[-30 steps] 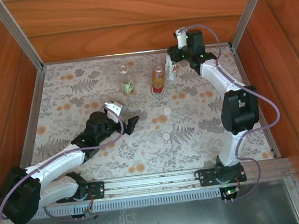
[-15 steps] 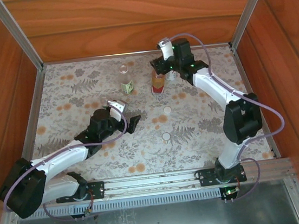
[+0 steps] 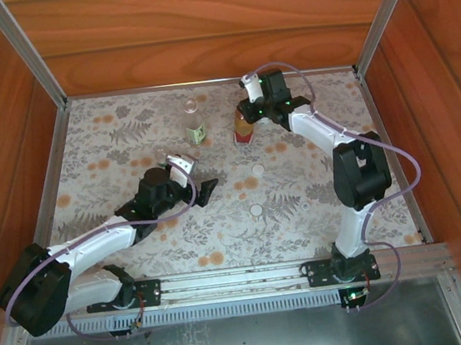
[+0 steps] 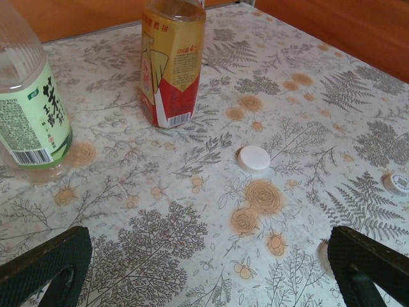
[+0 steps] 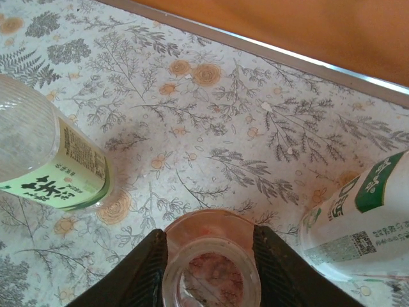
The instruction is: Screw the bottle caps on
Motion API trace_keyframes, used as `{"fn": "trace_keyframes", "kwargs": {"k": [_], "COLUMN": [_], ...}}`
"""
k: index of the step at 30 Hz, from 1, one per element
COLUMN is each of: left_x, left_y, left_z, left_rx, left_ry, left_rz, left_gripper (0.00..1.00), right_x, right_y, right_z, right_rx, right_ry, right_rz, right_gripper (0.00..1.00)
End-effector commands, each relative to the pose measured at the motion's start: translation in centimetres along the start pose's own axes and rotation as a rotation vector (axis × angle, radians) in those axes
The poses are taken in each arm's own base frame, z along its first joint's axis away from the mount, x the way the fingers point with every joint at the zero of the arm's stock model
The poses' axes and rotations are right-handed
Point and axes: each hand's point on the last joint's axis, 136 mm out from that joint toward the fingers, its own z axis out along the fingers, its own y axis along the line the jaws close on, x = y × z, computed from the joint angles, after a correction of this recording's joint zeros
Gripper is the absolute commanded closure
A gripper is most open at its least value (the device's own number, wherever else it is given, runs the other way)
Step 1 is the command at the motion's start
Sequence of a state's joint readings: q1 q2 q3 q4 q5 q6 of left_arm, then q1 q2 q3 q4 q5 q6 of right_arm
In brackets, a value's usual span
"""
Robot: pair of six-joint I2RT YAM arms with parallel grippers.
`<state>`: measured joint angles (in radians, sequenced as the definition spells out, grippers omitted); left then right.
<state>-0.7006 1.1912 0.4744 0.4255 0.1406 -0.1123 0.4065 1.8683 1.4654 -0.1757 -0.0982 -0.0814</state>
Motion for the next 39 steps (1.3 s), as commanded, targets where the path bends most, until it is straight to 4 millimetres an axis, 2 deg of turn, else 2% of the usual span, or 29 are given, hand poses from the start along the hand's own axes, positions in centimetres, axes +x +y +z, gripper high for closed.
{"fn": "trace_keyframes", "kwargs": {"k": [1, 4, 7, 11, 12, 17, 21, 25, 30, 35, 39], "left_x": [-0.5, -0.3, -0.1, 0.0, 0.1, 0.5, 1.0, 2.3, 3.2, 2.5, 2.1], "left_y": [-0.6, -0.6, -0.4, -0.9, -1.1, -2.6, -4.4, -5.1, -5.0, -4.6, -4.5], "left_z": [0.0, 0.0, 0.2, 0.2, 0.1, -0.5, -1.2, -1.0, -0.3, 0.2, 0.0], "left_rx": [0.036, 0.033, 0.028, 0.052, 0.066, 0.149, 0.226, 0.198, 0.195, 0.161, 0.158], "left_ry": [-0.007, -0.001, 0.005, 0.011, 0.010, 0.007, 0.000, 0.012, 0.047, -0.003, -0.084], "left_rz": [0.041, 0.050, 0.056, 0.055, 0.052, 0.086, 0.172, 0.329, 0.322, 0.262, 0.236], "left_gripper": [0.04, 0.04, 0.04, 0.02, 0.02, 0.00, 0.00, 0.00, 0.00, 0.00, 0.00], "right_x": [-0.9, -1.2, -1.2, 0.0, -0.2, 3.5, 6.5, 9.0, 11.1, 11.4, 10.6], "right_y": [0.5, 1.7, 3.6, 7.9, 9.1, 13.4, 15.7, 16.8, 16.8, 16.7, 17.1], "right_z": [-0.5, -1.3, -2.5, -4.6, -6.0, -8.9, -10.7, -11.6, -11.0, -10.6, -11.1], "right_rx": [-0.016, -0.056, -0.099, -0.186, -0.207, -0.306, -0.348, -0.356, -0.332, -0.323, -0.335], "right_ry": [-0.026, -0.048, -0.066, -0.088, -0.120, -0.102, -0.061, -0.027, 0.018, 0.020, -0.003], "right_rz": [-0.018, -0.051, -0.096, -0.190, -0.214, -0.234, -0.241, -0.224, -0.227, -0.219, -0.200], "right_gripper": [0.68, 0.70, 0.72, 0.73, 0.73, 0.75, 0.74, 0.74, 0.73, 0.71, 0.55]}}
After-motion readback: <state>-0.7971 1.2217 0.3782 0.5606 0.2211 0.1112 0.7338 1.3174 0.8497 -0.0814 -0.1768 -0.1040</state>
